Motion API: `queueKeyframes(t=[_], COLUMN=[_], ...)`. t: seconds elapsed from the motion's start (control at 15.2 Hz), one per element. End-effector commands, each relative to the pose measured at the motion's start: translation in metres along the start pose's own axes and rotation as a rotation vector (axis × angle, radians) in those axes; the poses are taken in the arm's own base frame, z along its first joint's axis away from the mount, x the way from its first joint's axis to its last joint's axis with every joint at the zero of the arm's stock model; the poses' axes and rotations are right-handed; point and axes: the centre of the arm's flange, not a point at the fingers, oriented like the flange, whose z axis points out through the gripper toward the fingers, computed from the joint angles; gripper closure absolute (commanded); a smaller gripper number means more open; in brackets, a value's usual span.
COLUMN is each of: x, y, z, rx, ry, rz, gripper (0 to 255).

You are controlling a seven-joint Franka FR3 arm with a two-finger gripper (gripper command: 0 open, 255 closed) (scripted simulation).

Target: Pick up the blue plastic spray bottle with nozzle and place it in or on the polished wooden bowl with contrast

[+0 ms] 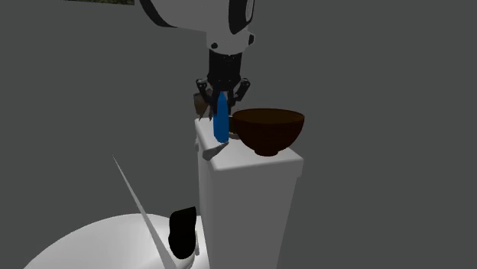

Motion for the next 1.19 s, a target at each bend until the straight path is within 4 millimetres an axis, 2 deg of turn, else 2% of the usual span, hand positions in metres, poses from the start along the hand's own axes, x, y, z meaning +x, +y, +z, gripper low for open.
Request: queueKeyframes(t=[0.0,1.12], x=[0.004,0.039], y=[0.0,0.001], z=[-0.009,-0.092], rx=[0.0,0.0], ry=[0.0,0.0], rz=[0.0,0.0], gripper=[255,255])
